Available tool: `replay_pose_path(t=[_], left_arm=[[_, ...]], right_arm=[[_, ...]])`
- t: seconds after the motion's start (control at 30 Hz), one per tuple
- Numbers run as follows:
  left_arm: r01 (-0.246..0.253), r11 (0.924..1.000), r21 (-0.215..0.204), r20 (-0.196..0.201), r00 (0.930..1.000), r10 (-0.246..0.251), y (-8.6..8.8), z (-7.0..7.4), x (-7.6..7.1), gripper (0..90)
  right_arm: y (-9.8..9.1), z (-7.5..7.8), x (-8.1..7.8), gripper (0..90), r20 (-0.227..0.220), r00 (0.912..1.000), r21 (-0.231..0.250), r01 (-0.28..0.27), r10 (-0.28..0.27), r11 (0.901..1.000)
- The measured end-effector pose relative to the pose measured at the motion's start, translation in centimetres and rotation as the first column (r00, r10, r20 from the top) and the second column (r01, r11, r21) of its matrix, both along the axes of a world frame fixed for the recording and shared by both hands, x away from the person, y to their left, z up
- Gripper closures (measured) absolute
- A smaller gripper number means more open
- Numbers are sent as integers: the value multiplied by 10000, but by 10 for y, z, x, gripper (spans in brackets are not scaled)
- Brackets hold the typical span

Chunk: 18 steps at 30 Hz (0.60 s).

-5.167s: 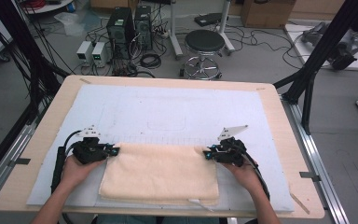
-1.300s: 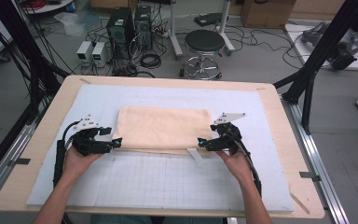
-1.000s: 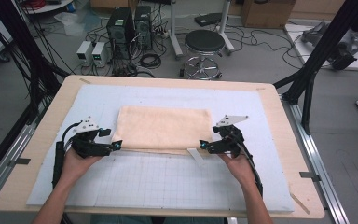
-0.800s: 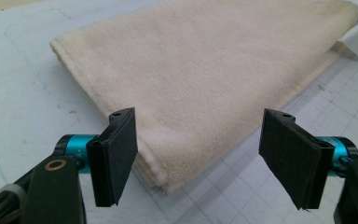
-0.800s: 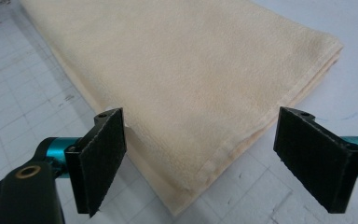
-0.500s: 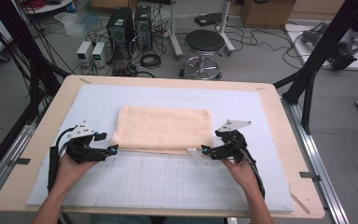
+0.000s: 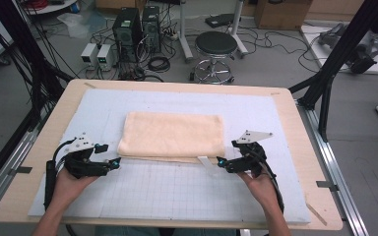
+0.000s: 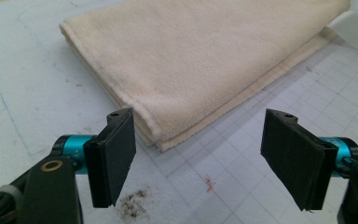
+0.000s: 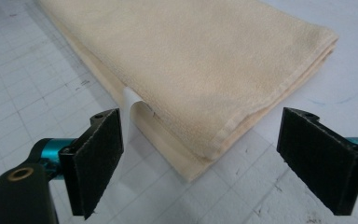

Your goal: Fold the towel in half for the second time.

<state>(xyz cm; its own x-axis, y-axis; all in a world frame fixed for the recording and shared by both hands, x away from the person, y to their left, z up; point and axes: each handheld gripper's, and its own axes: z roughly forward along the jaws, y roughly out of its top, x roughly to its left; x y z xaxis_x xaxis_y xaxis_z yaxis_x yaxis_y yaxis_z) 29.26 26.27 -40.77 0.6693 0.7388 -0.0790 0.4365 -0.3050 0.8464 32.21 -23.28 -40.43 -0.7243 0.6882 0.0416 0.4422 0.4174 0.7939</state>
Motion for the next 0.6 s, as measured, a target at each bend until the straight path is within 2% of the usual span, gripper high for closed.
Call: replay_pose_path(t=[0.6], left_arm=[[-139, 9997, -219, 81, 9999, 141, 8, 3, -19, 203]], right_arm=[[-12, 1, -22, 117, 358, 9994, 215, -21, 13, 9998]])
